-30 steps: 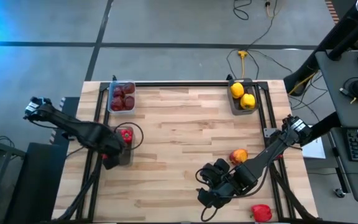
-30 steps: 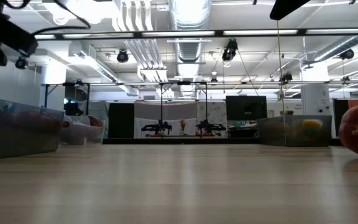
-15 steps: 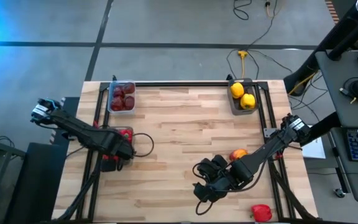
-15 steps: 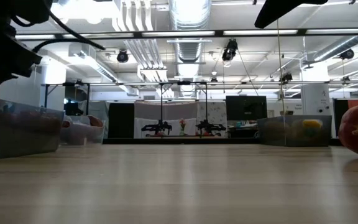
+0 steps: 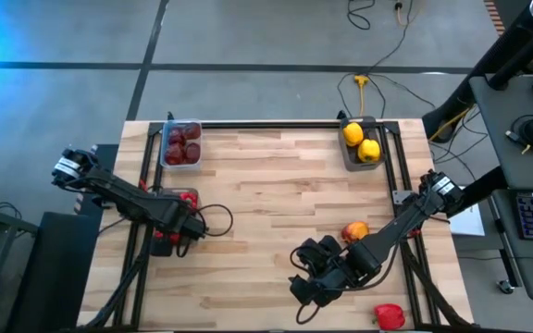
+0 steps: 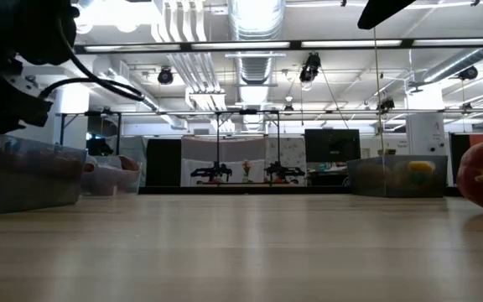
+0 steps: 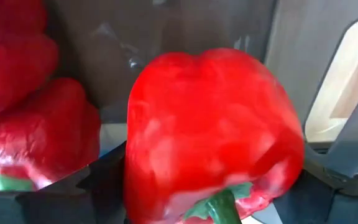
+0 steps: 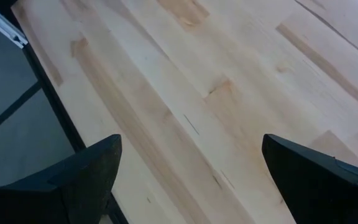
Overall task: Sort produce into baskets
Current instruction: Put the red bell pepper into the bottom black bin
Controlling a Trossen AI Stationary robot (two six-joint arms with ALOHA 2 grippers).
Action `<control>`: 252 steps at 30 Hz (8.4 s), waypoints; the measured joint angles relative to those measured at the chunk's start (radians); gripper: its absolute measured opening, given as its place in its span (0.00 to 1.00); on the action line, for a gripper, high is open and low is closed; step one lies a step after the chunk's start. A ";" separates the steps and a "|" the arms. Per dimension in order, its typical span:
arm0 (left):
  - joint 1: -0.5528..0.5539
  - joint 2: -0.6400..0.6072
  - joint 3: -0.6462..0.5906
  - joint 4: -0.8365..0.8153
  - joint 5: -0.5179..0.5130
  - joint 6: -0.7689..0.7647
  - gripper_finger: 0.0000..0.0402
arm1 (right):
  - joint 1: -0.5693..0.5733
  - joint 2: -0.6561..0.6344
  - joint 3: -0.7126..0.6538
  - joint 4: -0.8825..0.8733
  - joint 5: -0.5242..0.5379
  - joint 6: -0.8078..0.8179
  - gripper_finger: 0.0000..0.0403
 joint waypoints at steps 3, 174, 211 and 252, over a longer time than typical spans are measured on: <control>0.008 0.012 -0.016 0.008 0.008 0.029 0.72 | 0.000 0.000 0.000 0.003 0.000 -0.004 0.94; -0.021 0.013 0.033 1.369 -0.126 -0.165 0.93 | 0.325 0.299 -0.062 -0.395 -0.977 -0.424 0.85; -0.046 -0.137 0.033 1.071 -0.211 -0.112 0.93 | -0.049 0.133 0.000 -0.263 -0.508 -0.511 0.57; -0.051 -0.420 0.005 0.787 -0.404 -0.044 0.93 | -0.461 0.382 -0.042 0.777 -0.052 -0.677 0.72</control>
